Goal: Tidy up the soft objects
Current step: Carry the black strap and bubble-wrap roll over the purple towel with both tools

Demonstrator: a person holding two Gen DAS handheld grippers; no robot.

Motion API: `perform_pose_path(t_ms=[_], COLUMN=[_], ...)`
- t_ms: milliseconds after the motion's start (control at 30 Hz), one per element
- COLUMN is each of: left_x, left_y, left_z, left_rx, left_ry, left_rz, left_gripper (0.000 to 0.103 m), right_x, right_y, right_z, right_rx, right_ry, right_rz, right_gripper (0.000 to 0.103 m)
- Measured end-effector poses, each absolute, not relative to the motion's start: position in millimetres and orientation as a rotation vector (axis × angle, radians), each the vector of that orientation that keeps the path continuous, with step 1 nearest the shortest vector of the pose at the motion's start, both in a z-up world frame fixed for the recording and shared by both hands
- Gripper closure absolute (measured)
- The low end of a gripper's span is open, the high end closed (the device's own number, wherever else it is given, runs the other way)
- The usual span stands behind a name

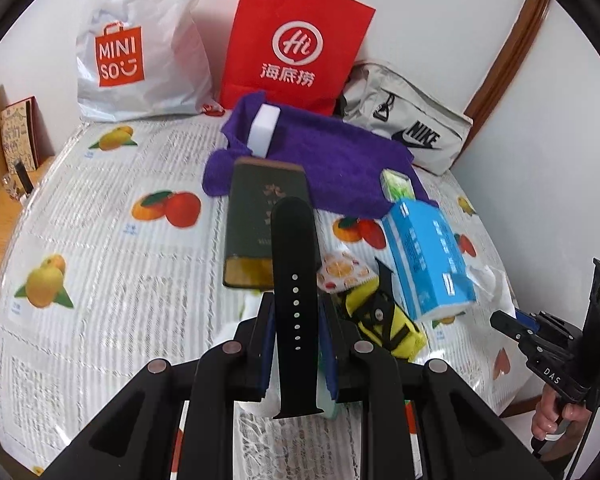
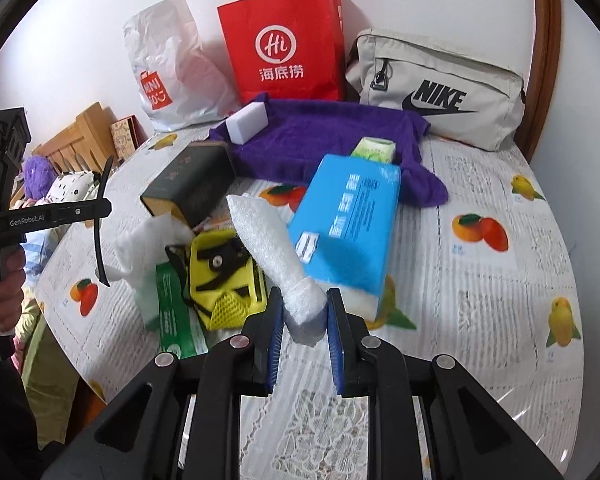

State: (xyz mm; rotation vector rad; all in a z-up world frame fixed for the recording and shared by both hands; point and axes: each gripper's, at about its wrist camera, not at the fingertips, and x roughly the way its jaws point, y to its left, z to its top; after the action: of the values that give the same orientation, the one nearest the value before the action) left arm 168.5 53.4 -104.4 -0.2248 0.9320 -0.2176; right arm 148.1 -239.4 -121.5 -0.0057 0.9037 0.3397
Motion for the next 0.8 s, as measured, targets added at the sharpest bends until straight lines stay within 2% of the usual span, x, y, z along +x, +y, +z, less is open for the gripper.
perform_pose_path(t_ms=[800], left_x=[276], left_y=[56], left_z=[-59], left_rx=[-0.203], left_ry=[0.864], left_rz=[-0.232], left_gripper=[0.083], right_x=[281], right_y=[-233], right_z=[-81], right_rx=[-0.004], right_ry=[0.834], right_rz=[0.304], right_gripper=[0.082])
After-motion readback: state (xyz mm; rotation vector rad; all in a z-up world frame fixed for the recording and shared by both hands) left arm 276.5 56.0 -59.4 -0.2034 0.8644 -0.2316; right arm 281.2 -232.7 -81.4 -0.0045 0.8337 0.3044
